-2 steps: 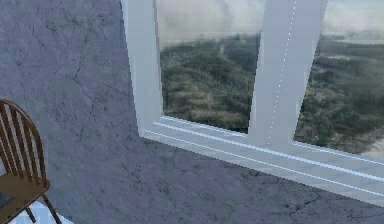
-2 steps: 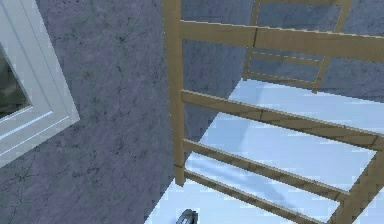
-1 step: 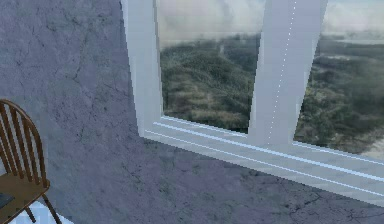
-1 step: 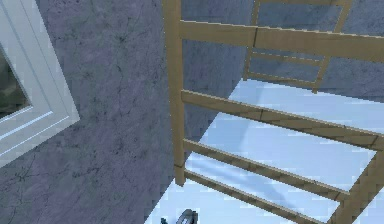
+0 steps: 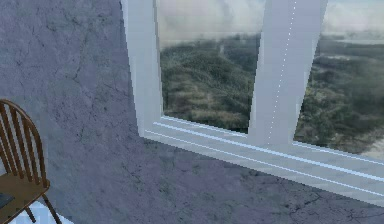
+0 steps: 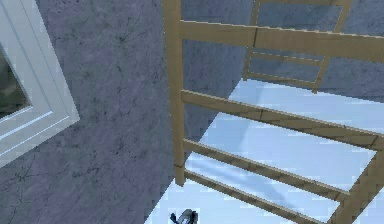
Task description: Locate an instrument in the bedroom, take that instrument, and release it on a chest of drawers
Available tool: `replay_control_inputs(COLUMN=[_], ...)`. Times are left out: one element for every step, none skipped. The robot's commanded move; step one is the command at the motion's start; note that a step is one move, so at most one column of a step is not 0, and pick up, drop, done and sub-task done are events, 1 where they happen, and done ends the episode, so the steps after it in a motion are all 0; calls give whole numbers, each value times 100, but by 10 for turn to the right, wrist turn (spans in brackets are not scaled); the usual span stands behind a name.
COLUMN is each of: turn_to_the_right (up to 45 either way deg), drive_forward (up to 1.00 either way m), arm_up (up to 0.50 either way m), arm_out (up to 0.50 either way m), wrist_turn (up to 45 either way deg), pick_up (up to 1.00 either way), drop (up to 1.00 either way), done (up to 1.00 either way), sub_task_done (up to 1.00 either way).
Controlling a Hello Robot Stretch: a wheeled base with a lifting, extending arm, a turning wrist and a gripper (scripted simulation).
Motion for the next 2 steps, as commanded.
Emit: replay_control_inputs(turn_to_the_right=[0, 0], drive_forward=[0, 0], arm_up=[-30, 0], arm_out=[0, 0], wrist_turn=[0, 0], pick_up=[0, 100], drop=[0, 0], done=[0, 0], sub_task_done=[0, 0])
